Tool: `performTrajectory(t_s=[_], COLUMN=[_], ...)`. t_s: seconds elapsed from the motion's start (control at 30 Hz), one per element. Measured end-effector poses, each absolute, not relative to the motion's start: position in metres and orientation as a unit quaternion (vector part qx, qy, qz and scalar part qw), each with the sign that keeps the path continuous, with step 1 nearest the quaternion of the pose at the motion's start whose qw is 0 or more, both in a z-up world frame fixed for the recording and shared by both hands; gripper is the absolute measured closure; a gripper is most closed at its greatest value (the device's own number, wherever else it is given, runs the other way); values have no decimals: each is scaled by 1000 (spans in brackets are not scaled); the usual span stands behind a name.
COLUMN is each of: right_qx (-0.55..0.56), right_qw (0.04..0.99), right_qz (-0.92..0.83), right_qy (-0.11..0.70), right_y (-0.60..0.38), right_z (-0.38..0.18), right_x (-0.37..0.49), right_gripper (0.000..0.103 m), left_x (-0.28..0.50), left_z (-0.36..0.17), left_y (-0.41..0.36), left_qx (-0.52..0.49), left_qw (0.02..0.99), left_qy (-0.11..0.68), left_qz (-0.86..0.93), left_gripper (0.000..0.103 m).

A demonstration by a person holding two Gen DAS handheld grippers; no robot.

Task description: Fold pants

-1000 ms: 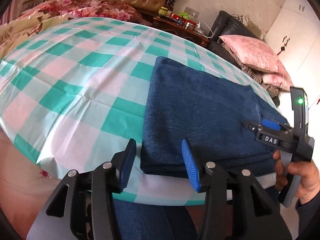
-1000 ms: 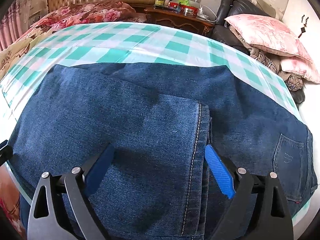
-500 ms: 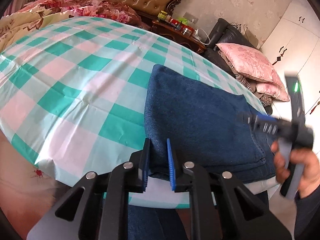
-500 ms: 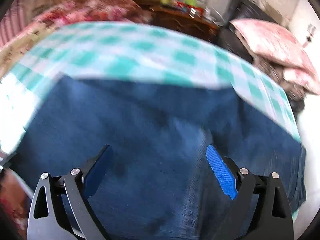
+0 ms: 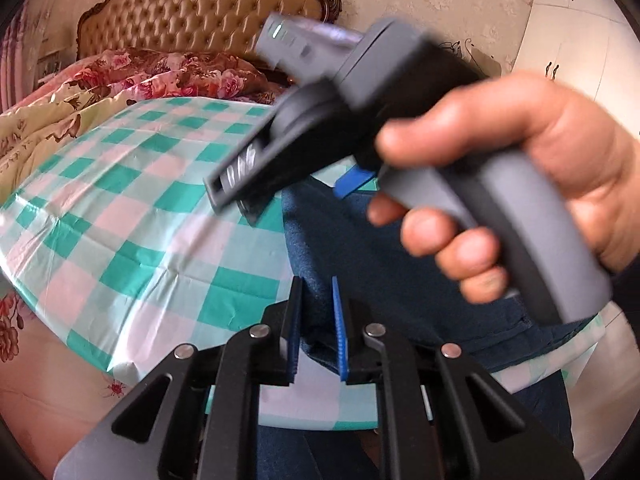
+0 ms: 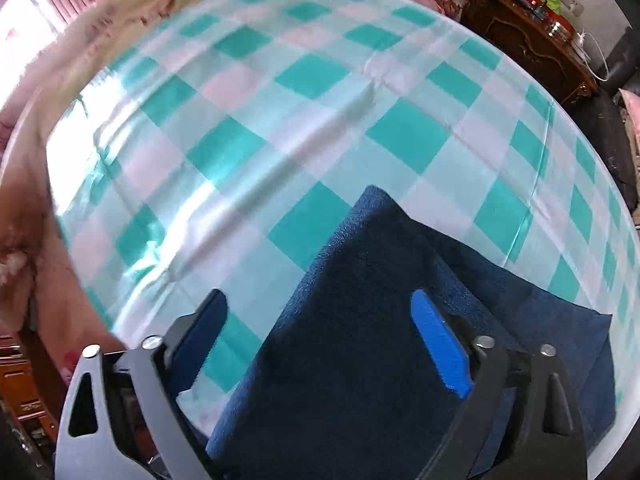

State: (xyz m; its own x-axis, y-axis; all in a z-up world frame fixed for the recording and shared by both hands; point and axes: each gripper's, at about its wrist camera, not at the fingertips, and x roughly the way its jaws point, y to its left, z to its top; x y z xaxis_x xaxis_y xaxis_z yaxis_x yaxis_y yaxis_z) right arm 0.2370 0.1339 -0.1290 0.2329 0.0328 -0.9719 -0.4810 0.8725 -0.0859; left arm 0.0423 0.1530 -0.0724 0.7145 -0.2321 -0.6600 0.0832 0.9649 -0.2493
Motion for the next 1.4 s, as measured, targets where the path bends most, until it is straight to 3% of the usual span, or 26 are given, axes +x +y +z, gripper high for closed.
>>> performTrajectory(t_s=[0.1,0.17,0.23,0.3,0.33,0.47,0.53,0.57,0.73,0.93,1.0,1.1,1.23,1.33,1.37,1.4], right_qx=[-182,-177,-170,-153,-147,-125,-102,-90,-9,95,130,148,190,242,255,274], right_qw=[766,772,775,779,780,786,794,795,817,859,873,883,872,851,846,838], right_qz=[159,159,162,165,166,172,178,182,218,225,210,180,128,81,75,69], right_qy=[595,590,586,585,585,581,573,571,533,449,420,408,434,459,462,466], right_y=[130,128,125,120,119,112,104,99,41,-106,-173,-247,-334,-391,-400,-412], right_z=[-136,-135,-133,-129,-128,-120,-111,-105,-39,62,80,74,15,-45,-57,-73], right_x=[238,235,235,234,235,235,235,235,227,201,186,169,151,133,129,123], right_gripper=[61,70,79,82,83,84,84,86,88,90,95,95,92,68,52,43], left_x=[40,38,38,38,38,43,47,49,34,22,20,18,11,5,2,2], left_z=[-71,-72,-77,-84,-89,-102,-108,-109,-43,41,52,46,9,-31,-45,-60], left_y=[153,153,159,166,168,159,153,151,103,-10,-64,-134,-232,-273,-281,-287], left_qx=[-108,-121,-156,-205,-223,-256,-261,-268,-160,-34,7,47,133,185,191,198], left_qw=[920,918,914,901,895,879,872,868,923,961,961,954,937,920,913,907], left_qy=[366,366,366,375,380,396,409,413,342,238,222,220,216,234,250,262], left_qz=[-88,-89,-82,-76,-74,-71,-62,-66,-67,-136,-164,-200,-239,-256,-261,-264], left_gripper=[90,89,83,41,40,42,67,89,91,91,91,91,92,92,92,92])
